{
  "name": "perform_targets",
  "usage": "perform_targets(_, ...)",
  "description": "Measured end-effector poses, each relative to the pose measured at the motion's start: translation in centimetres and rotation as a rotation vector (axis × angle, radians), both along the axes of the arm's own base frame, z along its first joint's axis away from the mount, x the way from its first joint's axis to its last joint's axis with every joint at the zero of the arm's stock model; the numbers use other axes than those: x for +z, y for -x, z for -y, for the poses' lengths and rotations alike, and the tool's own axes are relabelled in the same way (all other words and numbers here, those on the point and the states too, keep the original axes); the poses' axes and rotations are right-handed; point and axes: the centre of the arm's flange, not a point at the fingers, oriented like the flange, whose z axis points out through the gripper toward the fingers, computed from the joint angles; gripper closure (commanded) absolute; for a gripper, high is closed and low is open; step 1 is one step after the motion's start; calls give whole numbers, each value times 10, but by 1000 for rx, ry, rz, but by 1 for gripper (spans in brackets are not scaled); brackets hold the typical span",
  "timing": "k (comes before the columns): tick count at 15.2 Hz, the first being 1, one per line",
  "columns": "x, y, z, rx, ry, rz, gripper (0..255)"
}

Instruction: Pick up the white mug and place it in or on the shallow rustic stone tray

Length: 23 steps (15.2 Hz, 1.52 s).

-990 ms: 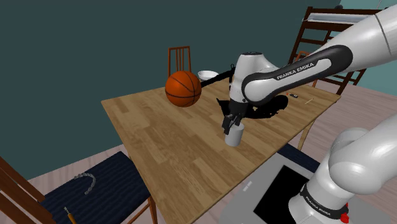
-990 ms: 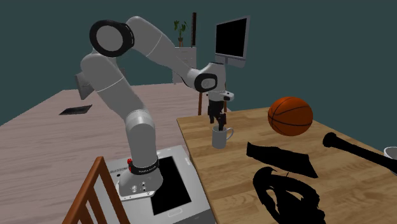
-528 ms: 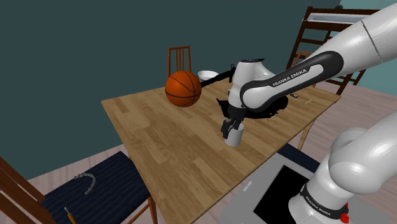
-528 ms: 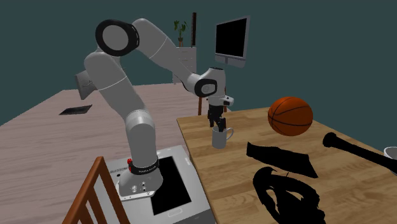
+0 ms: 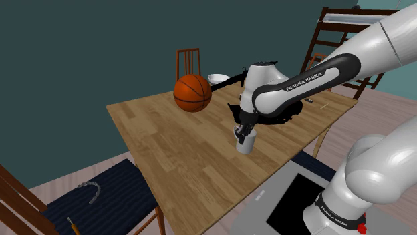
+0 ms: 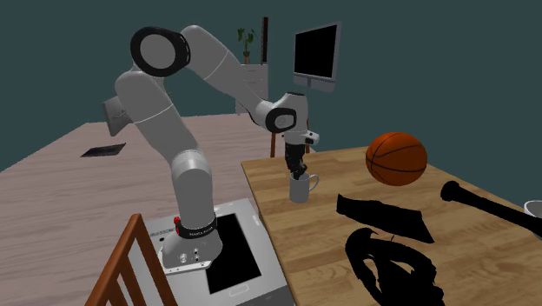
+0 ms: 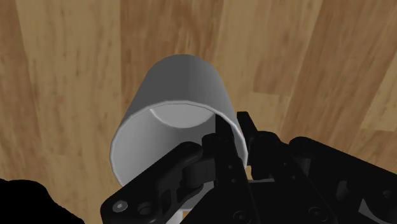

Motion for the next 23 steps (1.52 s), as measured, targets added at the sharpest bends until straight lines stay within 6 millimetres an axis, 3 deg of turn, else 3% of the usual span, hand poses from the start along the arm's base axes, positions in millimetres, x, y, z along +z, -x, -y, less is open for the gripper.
perform_targets(7, 3, 0, 0, 0, 0, 0, 255)
perform_targets(23, 83, -1, 0, 0, 0, 1, 255)
